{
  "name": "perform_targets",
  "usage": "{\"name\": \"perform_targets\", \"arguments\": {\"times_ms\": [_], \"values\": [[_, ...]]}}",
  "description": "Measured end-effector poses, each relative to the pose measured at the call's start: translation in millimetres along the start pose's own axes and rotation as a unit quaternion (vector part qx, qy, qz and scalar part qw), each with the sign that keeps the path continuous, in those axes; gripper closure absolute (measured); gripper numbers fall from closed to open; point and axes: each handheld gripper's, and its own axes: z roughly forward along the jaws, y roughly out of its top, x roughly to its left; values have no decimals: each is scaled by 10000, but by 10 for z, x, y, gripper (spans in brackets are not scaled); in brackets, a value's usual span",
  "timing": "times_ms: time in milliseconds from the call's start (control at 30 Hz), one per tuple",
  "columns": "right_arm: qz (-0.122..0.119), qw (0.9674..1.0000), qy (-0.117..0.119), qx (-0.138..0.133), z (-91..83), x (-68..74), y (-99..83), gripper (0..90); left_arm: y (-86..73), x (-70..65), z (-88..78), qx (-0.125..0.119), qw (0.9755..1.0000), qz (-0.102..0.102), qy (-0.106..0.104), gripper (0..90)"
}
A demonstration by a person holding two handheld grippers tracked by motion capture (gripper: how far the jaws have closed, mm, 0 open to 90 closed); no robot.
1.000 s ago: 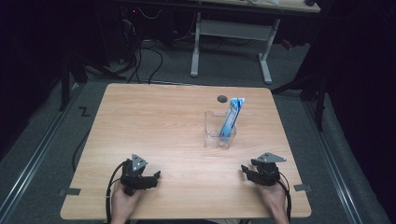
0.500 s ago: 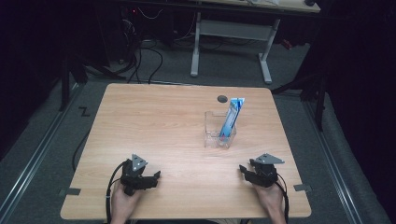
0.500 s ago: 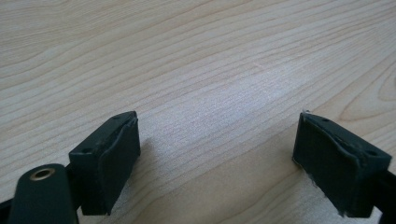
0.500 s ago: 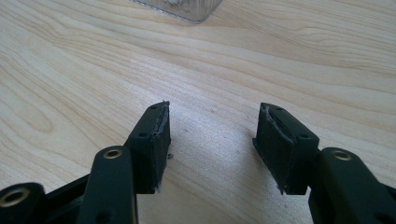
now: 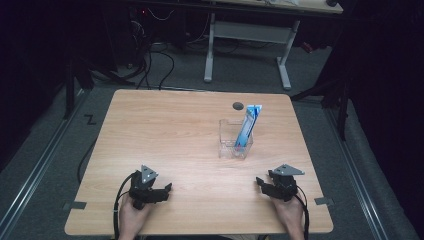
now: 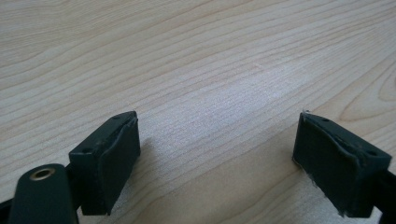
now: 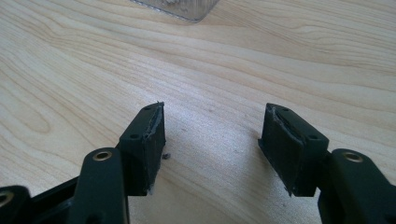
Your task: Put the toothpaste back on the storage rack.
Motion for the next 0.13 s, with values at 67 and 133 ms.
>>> {"name": "perform_targets", "arguments": {"times_ms": [67, 133], "values": [[3, 10000, -3, 1, 0, 0, 0, 396, 0, -1, 1, -1, 10000, -4, 2, 150], [6, 10000, -5, 1, 0, -1, 0, 393, 0, -1, 1, -1, 10000, -5, 2, 150]]}}
